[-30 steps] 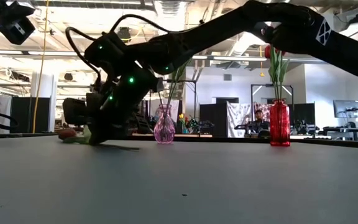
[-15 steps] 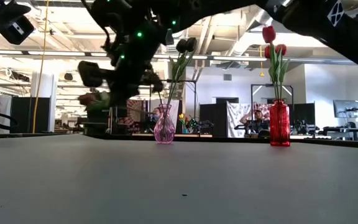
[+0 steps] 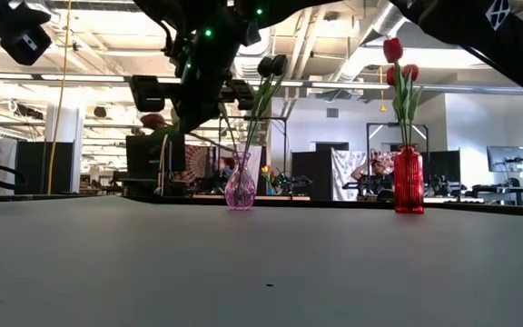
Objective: Sort flowers into vase by color
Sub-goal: Put the dark red flower into the yellow vase
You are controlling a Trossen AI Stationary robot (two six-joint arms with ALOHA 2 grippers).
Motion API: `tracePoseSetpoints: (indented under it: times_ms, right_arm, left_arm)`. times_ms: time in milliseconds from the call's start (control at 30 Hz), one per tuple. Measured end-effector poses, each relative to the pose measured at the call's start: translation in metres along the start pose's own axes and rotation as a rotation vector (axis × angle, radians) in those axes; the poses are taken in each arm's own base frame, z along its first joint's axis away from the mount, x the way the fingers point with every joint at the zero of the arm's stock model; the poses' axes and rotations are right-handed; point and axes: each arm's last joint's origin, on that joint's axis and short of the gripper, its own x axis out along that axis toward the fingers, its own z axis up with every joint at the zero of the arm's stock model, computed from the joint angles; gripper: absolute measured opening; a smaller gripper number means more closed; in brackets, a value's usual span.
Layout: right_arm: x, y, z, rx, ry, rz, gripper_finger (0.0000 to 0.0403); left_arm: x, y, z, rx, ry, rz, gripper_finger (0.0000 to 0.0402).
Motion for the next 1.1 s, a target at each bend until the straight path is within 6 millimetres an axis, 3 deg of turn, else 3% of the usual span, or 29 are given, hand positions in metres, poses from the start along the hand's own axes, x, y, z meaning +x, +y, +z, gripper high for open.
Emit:
tracePoseSetpoints:
  times_ms: [200, 300, 500, 833, 1100]
  right_arm:
    - [0.001, 0.001, 0.010, 0.057, -0.054, 0.025, 0.0018]
    - [-0.009, 0.004, 0.022, 0.085, -0.112, 0.063, 0.0018]
    - [-0.049, 0.008, 0.061, 0.098, -0.308, 0.176, 0.0018]
    - [-0.075, 0.016, 0.094, 0.089, -0.554, 0.682, 0.0018]
    - [-0.077, 0.016, 0.099, 0.102, -0.588, 0.834, 0.0018]
  left_arm:
    - [0.000, 0.002, 0.000, 0.010, -0.027, 0.064, 0.0146]
    - [0.000, 0.002, 0.000, 0.025, -0.026, 0.067, 0.0146]
    - [0.000, 0.002, 0.000, 0.034, -0.031, 0.072, 0.0146]
    - [-0.002, -0.008, 0.019, 0.184, -0.198, -0.011, 0.0146]
    - [-0.004, -0.014, 0.027, 0.297, -0.270, -0.100, 0.0146]
